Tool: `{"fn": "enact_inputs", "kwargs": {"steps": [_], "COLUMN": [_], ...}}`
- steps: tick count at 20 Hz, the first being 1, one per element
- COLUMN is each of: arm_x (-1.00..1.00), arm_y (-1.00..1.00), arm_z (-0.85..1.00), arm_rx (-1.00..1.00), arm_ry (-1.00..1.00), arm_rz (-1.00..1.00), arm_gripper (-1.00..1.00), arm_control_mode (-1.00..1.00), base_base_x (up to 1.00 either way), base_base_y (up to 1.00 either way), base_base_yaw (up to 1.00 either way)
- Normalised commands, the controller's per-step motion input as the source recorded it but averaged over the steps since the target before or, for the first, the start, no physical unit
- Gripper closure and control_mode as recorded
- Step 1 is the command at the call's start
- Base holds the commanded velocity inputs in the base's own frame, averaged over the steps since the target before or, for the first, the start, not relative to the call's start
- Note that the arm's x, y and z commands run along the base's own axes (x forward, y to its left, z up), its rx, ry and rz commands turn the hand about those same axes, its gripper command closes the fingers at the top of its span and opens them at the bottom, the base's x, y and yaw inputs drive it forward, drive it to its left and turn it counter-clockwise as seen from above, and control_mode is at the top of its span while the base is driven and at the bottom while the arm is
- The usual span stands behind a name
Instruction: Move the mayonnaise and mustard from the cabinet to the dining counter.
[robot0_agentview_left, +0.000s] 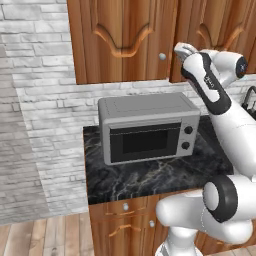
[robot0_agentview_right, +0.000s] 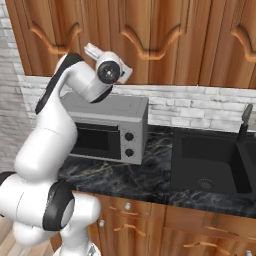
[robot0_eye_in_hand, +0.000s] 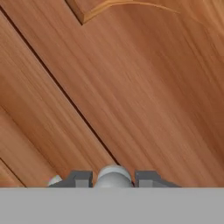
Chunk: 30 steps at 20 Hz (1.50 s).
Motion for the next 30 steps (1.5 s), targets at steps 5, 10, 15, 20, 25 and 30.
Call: {"fn": "enact_inputs", "kwargs": {"steps": [5,10,15,20,25,30], "arm_x": [-0.92,-0.97,-1.0,-1.0,-0.56,-0.01], "arm_y": [-0.45,-0.64,-0.84,-0.62,-0.27,0.0], "arm_z": [0.24,0.17,0.04,0.0,0.0,0.0], "arm_rx": [-0.04,-0.07,-0.01,0.0,0.0,-0.01], "arm_ry": [-0.06,-0.04,-0.08,-0.07,-0.02,0.0], "arm_rz": [0.09,0.1,0.07,0.0,0.0,0.0], "arm_gripper": [1.0,1.0,1.0,1.0,-1.0,-1.0], "arm_control_mode": [-1.0,-1.0,-1.0,-1.0,-1.0,-1.0], "base_base_x": [0.0,0.0,0.0,0.0,0.0,0.0], "base_base_y": [0.0,0.0,0.0,0.0,0.0,0.0], "base_base_yaw": [0.0,0.0,0.0,0.0,0.0,0.0]}}
